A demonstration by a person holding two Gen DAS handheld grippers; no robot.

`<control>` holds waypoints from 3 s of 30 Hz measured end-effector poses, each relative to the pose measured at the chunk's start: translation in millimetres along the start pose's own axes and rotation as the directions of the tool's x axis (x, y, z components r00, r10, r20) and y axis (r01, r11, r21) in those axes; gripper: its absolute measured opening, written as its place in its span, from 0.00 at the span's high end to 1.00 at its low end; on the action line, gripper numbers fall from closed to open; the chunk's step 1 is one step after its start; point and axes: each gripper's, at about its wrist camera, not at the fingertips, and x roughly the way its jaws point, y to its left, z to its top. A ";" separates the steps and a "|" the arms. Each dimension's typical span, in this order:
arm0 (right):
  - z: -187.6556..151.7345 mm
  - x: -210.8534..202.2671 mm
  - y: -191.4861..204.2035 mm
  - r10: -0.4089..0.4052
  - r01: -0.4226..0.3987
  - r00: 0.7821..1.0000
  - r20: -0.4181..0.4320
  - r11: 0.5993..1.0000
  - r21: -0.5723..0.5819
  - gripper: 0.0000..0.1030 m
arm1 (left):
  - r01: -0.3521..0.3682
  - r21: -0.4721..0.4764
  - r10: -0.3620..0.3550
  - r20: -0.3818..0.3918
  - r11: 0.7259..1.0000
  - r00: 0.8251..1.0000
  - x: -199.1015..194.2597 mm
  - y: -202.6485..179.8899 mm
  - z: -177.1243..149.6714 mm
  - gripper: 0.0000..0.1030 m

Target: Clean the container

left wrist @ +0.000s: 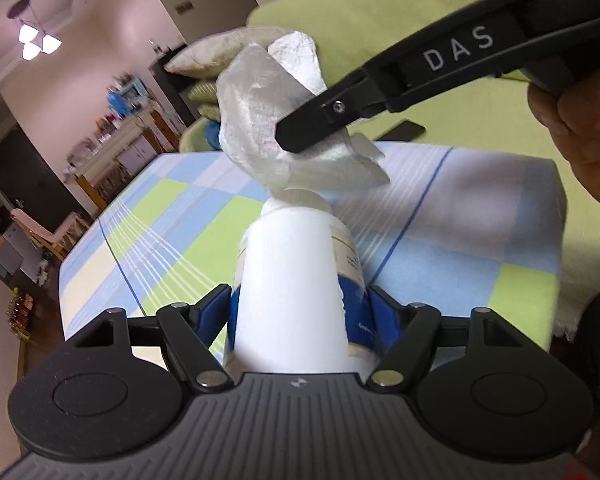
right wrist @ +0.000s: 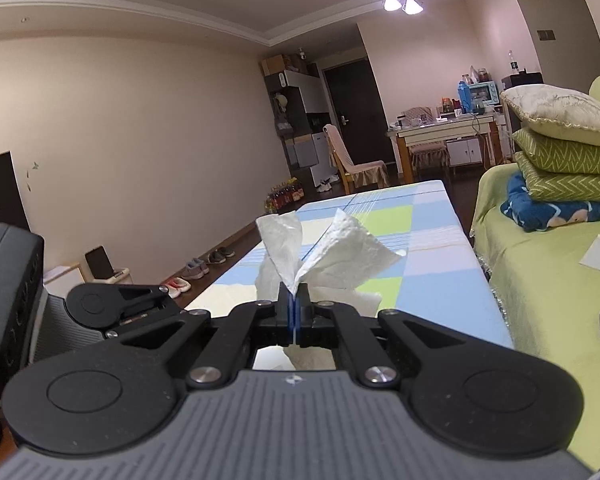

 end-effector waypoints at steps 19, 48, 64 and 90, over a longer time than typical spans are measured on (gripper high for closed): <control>-34.1 19.5 4.4 0.175 -0.166 0.983 -0.052 0.976 0.140 1.00 | -0.069 -0.187 0.102 0.171 0.980 0.980 -1.4 9.5 -28.6 0.22; -40.8 7.7 24.0 0.194 -0.190 0.980 -0.042 0.978 0.091 1.00 | -0.043 -0.249 0.094 0.197 0.968 0.976 -36.2 6.4 -61.0 0.30; -32.1 8.3 47.2 0.164 -0.165 0.985 -0.062 0.986 -0.012 1.00 | -0.058 -0.222 0.107 0.215 0.973 0.971 -35.9 -2.0 -67.8 0.30; -33.0 8.8 94.7 0.285 -0.307 0.945 -0.159 0.942 -0.134 1.00 | -0.069 -0.200 0.110 0.200 0.977 0.974 -31.6 -7.5 -75.8 0.31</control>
